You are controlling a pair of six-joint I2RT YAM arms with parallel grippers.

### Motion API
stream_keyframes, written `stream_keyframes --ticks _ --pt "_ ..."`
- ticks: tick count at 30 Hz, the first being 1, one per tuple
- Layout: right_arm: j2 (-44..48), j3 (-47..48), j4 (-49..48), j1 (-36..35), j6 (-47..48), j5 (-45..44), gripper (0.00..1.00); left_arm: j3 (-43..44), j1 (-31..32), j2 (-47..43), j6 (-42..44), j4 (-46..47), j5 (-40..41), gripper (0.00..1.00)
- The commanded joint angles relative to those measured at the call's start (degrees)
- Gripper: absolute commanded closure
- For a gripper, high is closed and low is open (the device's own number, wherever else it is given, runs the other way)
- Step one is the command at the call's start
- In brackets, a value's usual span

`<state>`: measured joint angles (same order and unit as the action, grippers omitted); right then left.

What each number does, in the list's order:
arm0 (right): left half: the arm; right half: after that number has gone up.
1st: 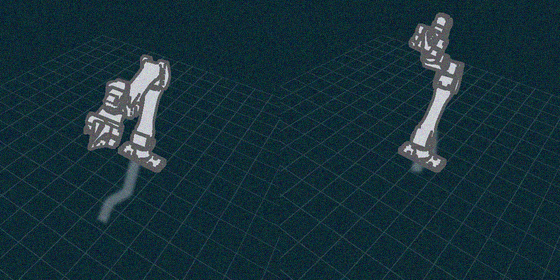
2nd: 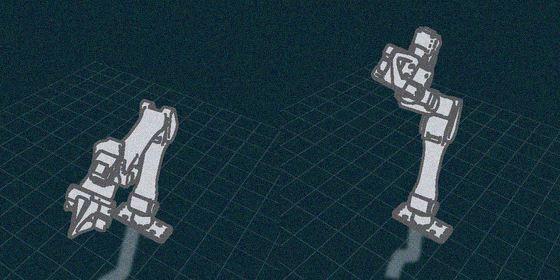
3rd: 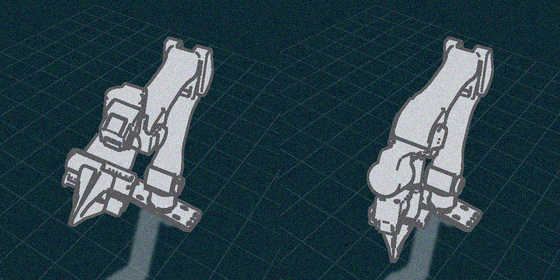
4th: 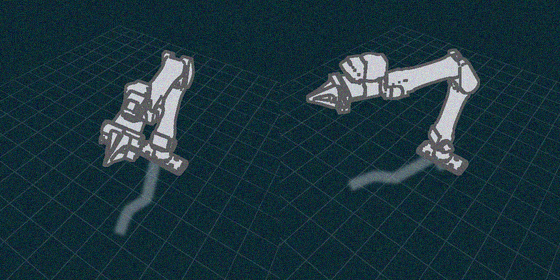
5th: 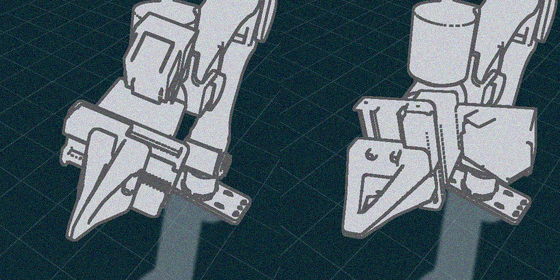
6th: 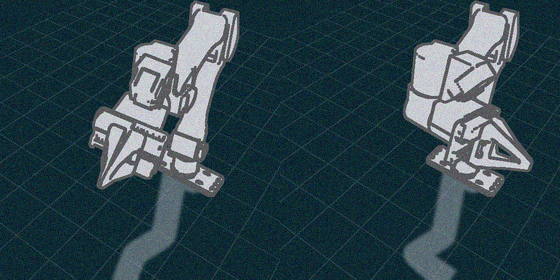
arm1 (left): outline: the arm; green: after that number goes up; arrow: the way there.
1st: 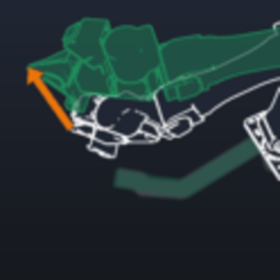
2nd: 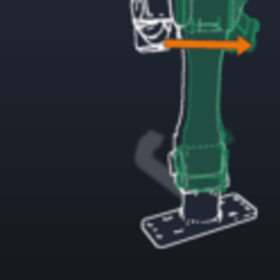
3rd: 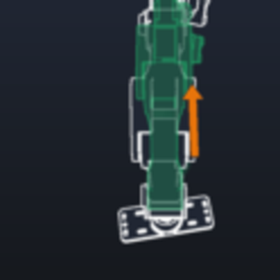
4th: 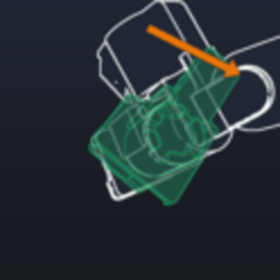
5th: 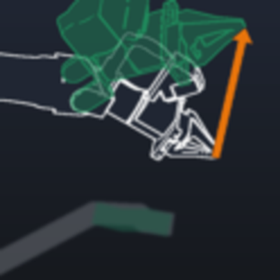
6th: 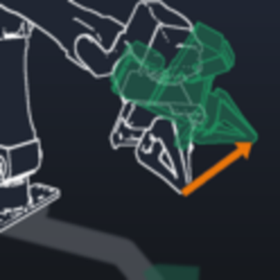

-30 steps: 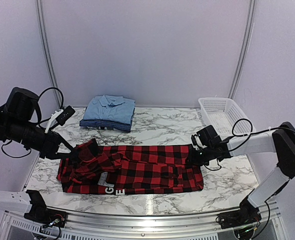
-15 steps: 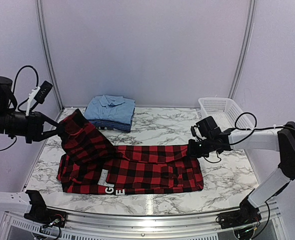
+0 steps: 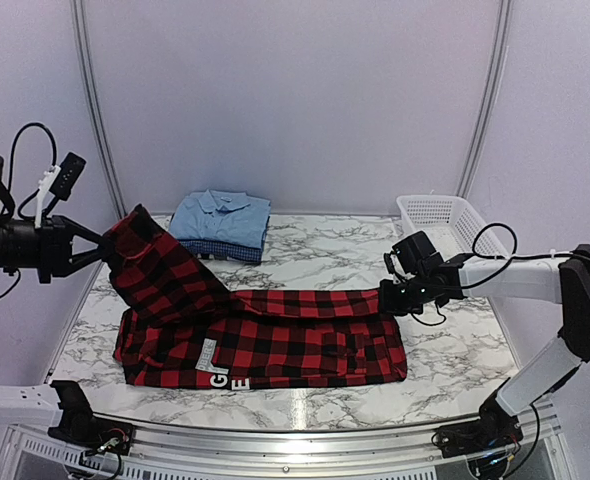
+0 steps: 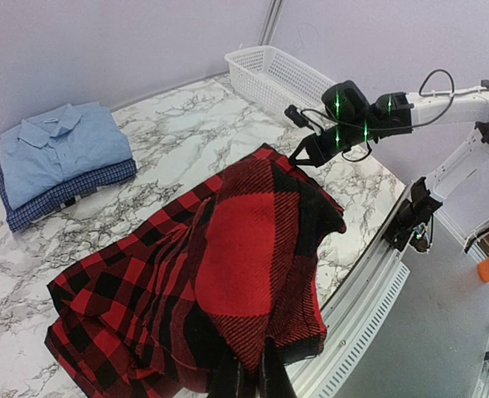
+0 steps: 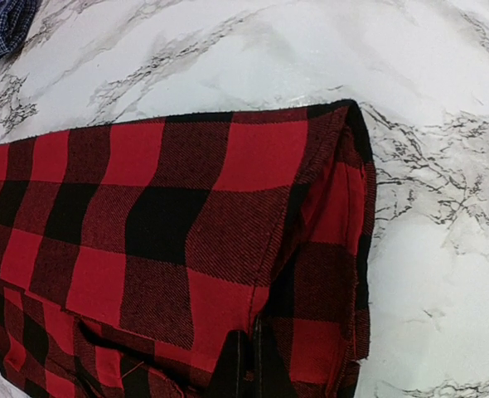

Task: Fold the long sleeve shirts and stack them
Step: Fold the 1/3-folded shirt at the center of the board.

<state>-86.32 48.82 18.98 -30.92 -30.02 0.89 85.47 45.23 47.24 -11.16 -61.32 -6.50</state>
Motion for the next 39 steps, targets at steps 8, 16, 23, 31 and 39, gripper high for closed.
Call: stream_keyframes --ticks 8,16,23,31,39 --pt "-2.60 -1.88 -1.57 -0.21 1.65 0.98 0.96 -10.70 0.21 3.55 2.57 -0.77 -11.67 1.00" --pt "1.59 -0.91 1.21 -0.87 2.44 -0.45 0.76 -8.63 0.16 7.09 3.54 1.27 -13.65 1.00" --pt "5.99 1.00 -0.60 -3.31 6.37 -0.58 0.50 -10.34 0.21 18.02 5.87 9.36 -21.86 1.00" --pt "10.91 -2.25 -10.19 -5.19 9.58 2.98 0.39 -9.25 0.20 35.51 9.37 20.79 -20.88 1.00" --pt "12.91 -5.99 -20.61 -5.62 13.91 7.44 0.34 3.33 0.10 60.30 14.65 23.12 -21.06 0.96"
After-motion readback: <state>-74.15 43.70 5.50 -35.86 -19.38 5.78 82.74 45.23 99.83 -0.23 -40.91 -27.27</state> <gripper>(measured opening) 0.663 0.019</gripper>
